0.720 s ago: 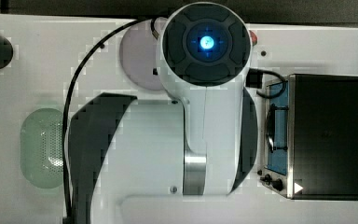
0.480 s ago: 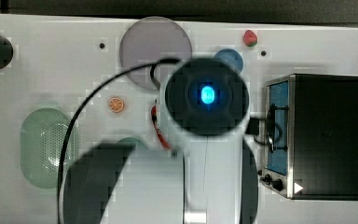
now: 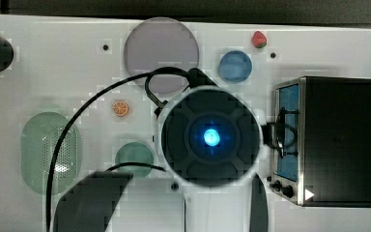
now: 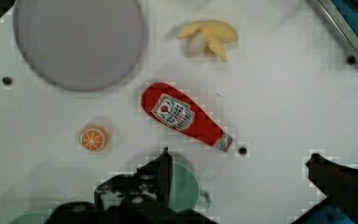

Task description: Pick Ketchup from the table and place it in strainer.

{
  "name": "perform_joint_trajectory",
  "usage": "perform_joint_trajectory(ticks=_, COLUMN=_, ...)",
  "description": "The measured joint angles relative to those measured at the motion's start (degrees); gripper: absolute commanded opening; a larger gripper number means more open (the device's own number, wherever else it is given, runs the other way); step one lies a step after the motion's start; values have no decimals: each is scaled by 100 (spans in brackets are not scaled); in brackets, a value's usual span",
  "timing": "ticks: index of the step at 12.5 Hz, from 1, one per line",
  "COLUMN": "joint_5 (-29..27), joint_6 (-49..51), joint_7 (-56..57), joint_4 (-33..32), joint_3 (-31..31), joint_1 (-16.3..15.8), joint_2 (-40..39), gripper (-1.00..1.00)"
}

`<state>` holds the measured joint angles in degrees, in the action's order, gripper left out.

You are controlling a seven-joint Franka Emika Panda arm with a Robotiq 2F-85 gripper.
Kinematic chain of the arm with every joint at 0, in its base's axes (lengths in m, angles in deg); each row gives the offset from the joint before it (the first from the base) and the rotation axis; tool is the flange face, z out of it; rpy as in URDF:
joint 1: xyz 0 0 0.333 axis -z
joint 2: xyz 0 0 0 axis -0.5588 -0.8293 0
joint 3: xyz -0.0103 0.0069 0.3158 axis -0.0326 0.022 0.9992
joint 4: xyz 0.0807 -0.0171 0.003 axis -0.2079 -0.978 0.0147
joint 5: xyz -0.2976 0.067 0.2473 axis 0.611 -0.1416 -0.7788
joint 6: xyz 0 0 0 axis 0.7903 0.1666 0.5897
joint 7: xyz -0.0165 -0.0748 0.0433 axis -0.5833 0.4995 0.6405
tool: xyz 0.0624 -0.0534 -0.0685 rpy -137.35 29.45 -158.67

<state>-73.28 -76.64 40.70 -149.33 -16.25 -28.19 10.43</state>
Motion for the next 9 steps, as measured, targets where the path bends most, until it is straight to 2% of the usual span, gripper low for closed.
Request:
perform_joint_trajectory(ticks=4, joint_5=11, joint_6=-1114, joint_7=1820, joint_4=-515, joint_3=216, joint_1=42, joint_2=-907, gripper=100)
perform_joint_trajectory(ticks=6, joint_5=15, joint_6=-1718, joint_7=2956, joint_4=-974, joint_3=247, joint_1=36, joint_2=-1338, gripper=100)
perform_joint_trajectory(ticks=9, joint_5=38, joint_6=-2391, joint_7=4044, joint_4=-1712, joint_3=302, joint_1=49, joint_2=-1610, gripper=100)
